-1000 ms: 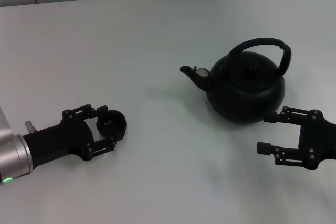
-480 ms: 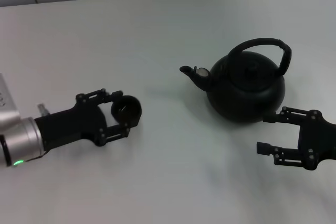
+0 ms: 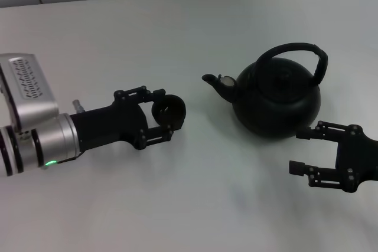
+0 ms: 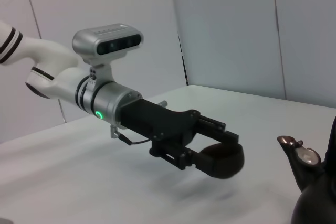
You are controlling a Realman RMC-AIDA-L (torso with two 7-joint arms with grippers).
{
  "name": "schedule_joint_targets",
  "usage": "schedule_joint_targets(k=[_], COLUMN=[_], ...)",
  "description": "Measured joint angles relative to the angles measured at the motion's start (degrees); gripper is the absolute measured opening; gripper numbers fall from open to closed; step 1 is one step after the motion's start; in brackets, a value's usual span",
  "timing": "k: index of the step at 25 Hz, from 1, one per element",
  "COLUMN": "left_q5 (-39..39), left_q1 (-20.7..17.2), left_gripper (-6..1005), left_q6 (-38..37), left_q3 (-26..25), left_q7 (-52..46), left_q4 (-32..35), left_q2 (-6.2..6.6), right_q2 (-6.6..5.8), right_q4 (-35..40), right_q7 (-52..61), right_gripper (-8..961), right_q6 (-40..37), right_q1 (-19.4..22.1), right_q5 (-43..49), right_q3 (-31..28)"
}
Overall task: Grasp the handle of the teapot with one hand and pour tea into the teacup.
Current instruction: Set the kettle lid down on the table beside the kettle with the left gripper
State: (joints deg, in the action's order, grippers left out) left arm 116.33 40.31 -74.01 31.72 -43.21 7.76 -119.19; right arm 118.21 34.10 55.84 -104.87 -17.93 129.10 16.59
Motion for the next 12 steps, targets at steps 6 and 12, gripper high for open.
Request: schedule_joint_targets(k=[6,12], left_q5=[-0.55,-0.85], left_q1=[2.45,3.09], left_gripper=[692,693], left_q6=[3.0,5.48], left_q3=[-0.1,-1.52], left_q7=[0.23,2.37], left_q4=[-3.68,-6.85], left_q2=[0.01,0.01], right_q2=[0.0,0.0], right_q4=[0.0,0.0], right_q7=[-0.01,-0.01], right_gripper=[728,727], right_q6=[-0.04,-0.01], right_q1=[-0.08,-0.26], right_q5=[0.01,0.01], right_q3=[-0.07,-0.07])
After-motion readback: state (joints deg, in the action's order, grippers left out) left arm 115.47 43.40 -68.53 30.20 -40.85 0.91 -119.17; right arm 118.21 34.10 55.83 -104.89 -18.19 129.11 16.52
